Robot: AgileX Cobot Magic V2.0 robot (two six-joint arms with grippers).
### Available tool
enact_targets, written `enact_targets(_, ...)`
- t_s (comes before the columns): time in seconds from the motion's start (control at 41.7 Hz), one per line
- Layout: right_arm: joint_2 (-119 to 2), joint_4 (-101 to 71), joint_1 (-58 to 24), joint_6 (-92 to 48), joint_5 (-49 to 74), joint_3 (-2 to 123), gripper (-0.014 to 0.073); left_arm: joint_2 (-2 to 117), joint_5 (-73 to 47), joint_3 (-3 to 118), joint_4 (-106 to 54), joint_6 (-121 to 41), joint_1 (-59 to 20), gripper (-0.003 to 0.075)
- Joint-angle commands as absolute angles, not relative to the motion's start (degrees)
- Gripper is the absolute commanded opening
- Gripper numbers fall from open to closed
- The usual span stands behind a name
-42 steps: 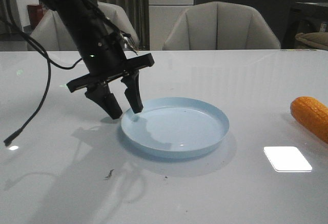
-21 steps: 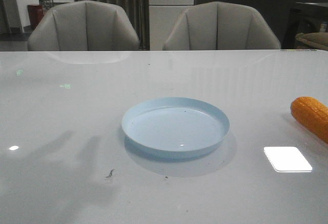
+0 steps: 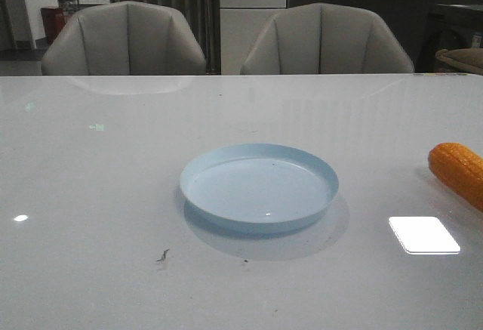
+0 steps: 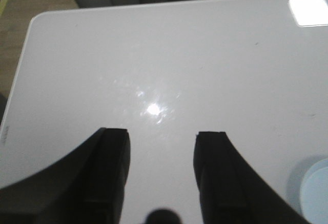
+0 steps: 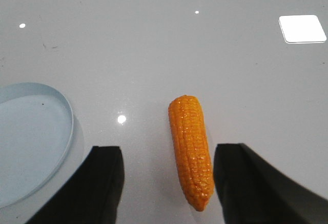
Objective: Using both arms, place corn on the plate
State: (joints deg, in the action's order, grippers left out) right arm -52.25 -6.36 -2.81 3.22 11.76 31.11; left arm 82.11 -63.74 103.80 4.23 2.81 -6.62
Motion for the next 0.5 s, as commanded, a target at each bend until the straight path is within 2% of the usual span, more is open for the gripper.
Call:
enact_targets(0.0,-51.84,-6.44,-2.94,2.89,7.56,32.93,0.0496,72.26,-48.55,87.88,6.06,5.60,-6.80,0.0372)
enact_targets(0.12,-51.84,-6.44,-2.94,2.89,7.50,32.93,0.0496,62.05,-34.54,65.76,5.95,5.81,-6.80,0.0372)
enact_targets(0.24,-51.84,-6.44,-2.94,2.89,7.50,32.93,0.0496,54.05,-27.51,50.96,5.95,5.81,-6.80,0.0372)
enact_targets(0.36,-51.84,-6.44,-2.94,2.89,7.82,32.88,0.0496,47.63,-25.58,42.55,5.70,5.81,-6.80,0.0372)
enact_targets(0.48,-52.39,-6.44,-2.94,2.89,11.18,34.78,0.0485,43.80,-25.42,39.53,5.70,5.81,-6.80,0.0372)
